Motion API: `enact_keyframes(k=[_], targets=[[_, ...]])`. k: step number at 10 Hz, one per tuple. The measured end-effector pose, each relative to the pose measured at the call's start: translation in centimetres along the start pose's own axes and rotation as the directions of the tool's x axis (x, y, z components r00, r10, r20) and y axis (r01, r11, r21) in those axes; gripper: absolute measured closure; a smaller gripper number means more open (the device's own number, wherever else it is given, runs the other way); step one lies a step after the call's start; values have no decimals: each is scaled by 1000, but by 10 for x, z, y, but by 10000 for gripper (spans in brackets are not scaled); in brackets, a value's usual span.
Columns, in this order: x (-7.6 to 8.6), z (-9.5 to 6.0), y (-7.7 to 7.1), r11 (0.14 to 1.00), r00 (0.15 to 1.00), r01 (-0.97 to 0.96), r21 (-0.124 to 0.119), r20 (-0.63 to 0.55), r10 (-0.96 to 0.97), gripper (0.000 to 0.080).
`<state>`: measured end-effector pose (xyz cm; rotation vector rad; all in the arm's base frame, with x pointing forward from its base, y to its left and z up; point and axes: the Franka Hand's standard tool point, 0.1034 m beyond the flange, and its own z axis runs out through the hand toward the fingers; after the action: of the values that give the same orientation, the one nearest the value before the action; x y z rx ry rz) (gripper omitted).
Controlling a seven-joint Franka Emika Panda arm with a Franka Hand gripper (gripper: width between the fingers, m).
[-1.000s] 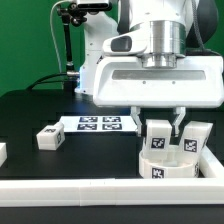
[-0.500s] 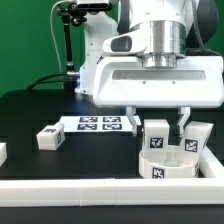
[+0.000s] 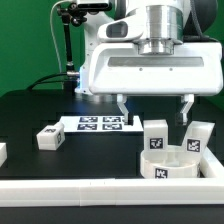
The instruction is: Assemble stool
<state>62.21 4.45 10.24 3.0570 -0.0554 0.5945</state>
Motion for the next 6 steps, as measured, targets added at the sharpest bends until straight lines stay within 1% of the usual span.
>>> enact_keyframes(k=[1,2,4,5,6], targets=[[3,-4,3,1000,1000,3,0,-1,-3,151],[3,-4,5,1000,1000,2,-1,-1,-2,151],[0,-2,4,1000,1000,5,0,23,-5,151],[-1,0,6,1000,1000,12,-2,28,-12,151],[-9,1,3,1000,991,9,5,137,-9,151]])
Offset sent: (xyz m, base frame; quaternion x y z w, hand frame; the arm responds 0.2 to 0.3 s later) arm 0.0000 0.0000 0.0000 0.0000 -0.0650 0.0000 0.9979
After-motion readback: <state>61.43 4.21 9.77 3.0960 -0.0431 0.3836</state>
